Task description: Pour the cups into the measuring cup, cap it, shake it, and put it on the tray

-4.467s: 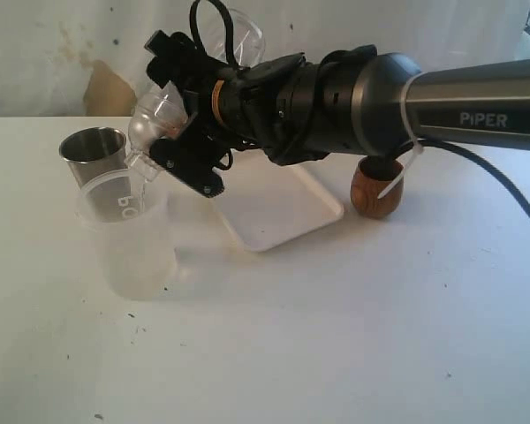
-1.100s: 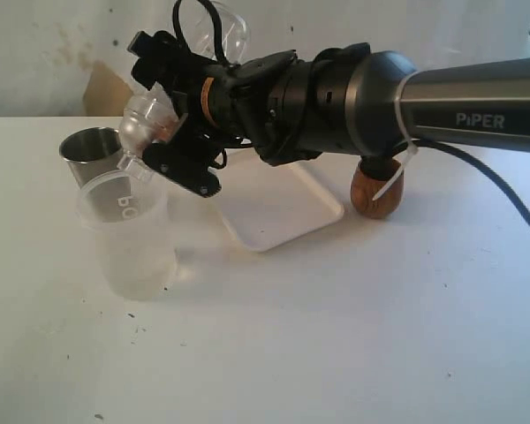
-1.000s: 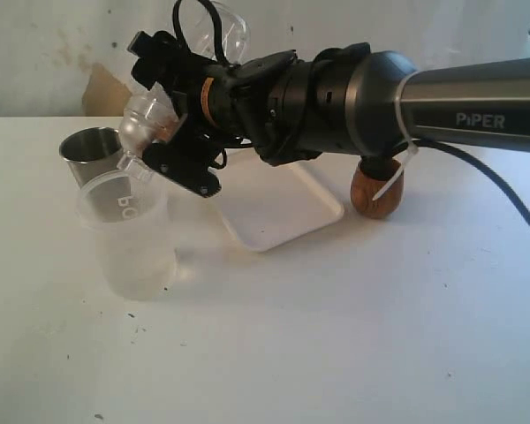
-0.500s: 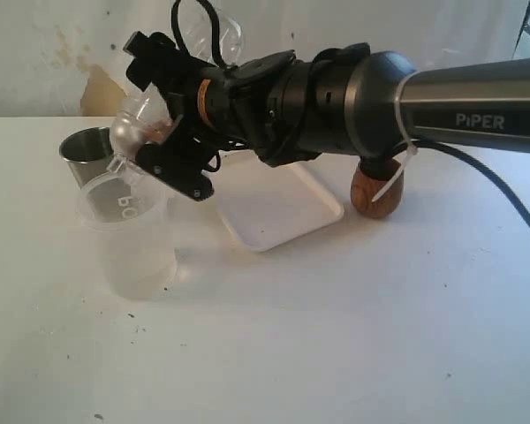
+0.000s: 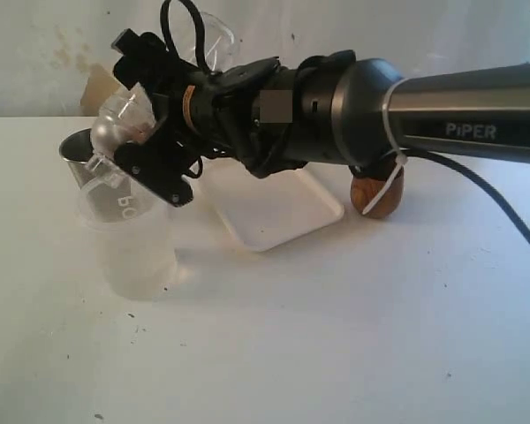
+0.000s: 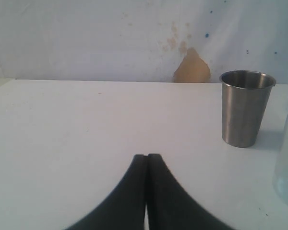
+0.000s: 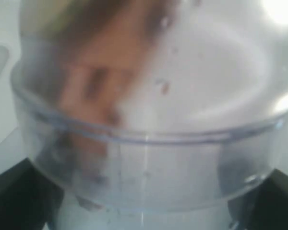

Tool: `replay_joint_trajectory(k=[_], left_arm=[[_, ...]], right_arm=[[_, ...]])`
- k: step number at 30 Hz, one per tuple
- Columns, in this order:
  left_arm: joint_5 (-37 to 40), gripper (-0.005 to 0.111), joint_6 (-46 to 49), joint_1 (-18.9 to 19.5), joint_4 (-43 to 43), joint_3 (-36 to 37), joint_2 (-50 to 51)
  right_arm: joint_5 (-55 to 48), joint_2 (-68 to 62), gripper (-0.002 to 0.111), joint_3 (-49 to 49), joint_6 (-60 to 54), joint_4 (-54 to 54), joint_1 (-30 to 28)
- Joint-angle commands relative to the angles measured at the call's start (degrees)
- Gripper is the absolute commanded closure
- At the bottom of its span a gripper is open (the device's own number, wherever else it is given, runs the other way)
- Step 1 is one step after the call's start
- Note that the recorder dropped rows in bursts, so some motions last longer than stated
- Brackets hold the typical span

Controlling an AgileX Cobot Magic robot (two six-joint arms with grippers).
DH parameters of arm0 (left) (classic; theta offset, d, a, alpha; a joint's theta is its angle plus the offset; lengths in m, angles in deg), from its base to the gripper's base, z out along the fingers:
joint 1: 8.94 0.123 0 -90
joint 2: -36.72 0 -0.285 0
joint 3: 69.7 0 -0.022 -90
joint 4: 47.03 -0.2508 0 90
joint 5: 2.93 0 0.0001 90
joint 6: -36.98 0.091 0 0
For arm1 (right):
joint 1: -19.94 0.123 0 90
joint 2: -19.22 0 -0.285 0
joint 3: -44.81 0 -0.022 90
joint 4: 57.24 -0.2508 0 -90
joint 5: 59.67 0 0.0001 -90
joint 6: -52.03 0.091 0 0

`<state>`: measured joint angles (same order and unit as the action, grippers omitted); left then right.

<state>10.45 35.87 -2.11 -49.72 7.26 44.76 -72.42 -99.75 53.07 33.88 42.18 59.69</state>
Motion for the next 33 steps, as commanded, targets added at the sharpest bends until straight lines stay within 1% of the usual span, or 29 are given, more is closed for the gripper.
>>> replay_joint_trajectory(k=[1,2,4,6,7,8,11,13,17,19,21,23,26,28,30,31,33], left_arm=[[0.0,0.107,-0.16,-0.12,0.08,0.25,-0.26],[0.0,0.107,-0.16,-0.12,0.08,0.25,-0.26],[0.0,0.107,-0.16,-0.12,0.08,0.25,-0.26],[0.0,0.107,-0.16,-0.12,0.08,0.25,-0.26],[0.0,0.107,-0.16,-0.12,0.08,0.25,-0.26],[0.0,0.107,-0.16,-0.12,0.08,0.25,-0.26],[0.0,0.107,-0.16,-0.12,0.08,0.25,-0.26],[0.0,0.107,-0.16,-0.12,0.08,0.25,-0.26],[0.0,0.107,-0.16,-0.12,0.08,0.25,-0.26],[0.0,0.107,-0.16,-0.12,0.08,0.25,-0.26],[0.0,0.107,-0.16,-0.12,0.08,0.25,-0.26],[0.0,0.107,-0.16,-0.12,0.08,0.25,-0.26],[0.0,0.107,-0.16,-0.12,0.08,0.25,-0.26],[0.0,0.107,-0.16,-0.12,0.08,0.25,-0.26],[0.0,0.107,-0.16,-0.12,0.08,0.25,-0.26],[0.0,0.107,-0.16,-0.12,0.08,0.25,-0.26],[0.0,0.107,-0.16,-0.12,0.08,0.25,-0.26]], right_arm=[[-2.87,1.1,0.108,0.72,7.47,0.53,-0.53],[-3.64,1.1,0.108,0.72,10.84,0.53,-0.61],[-5.05,1.1,0.108,0.72,22.24,0.53,-1.12],[-5.06,1.1,0.108,0.72,40.19,0.53,-1.28],[-4.08,1.22,0.108,0.72,52.39,0.53,-1.84],[-0.05,1.37,0.108,0.72,61.93,0.53,-3.5],[11.27,1.46,0.108,1.45,79.87,0.53,-7.64],[16.76,1.46,0.108,2.08,86.71,0.53,-10.2],[17.25,1.85,0.108,2.48,97.5,0.53,-14.21],[19.15,2.25,0.108,2.48,103.55,0.53,-16.14],[23.32,2.4,0.108,2.48,103.91,0.53,-18.18],[28.26,2.4,0.108,2.48,101.54,-4.97,-19.94],[38.21,1.73,0.108,2.38,94.99,-18.49,-22.95],[46.99,0.67,0.108,1.95,90.44,-30.7,-25.2],[52.96,-0.13,0.108,0.55,84.84,-40.55,-26.8],[53.92,-0.25,0.108,-0.36,82.02,-44.31,-27.14],[52.59,-0.25,0.108,-2.17,76.31,-47.06,-27.23]])
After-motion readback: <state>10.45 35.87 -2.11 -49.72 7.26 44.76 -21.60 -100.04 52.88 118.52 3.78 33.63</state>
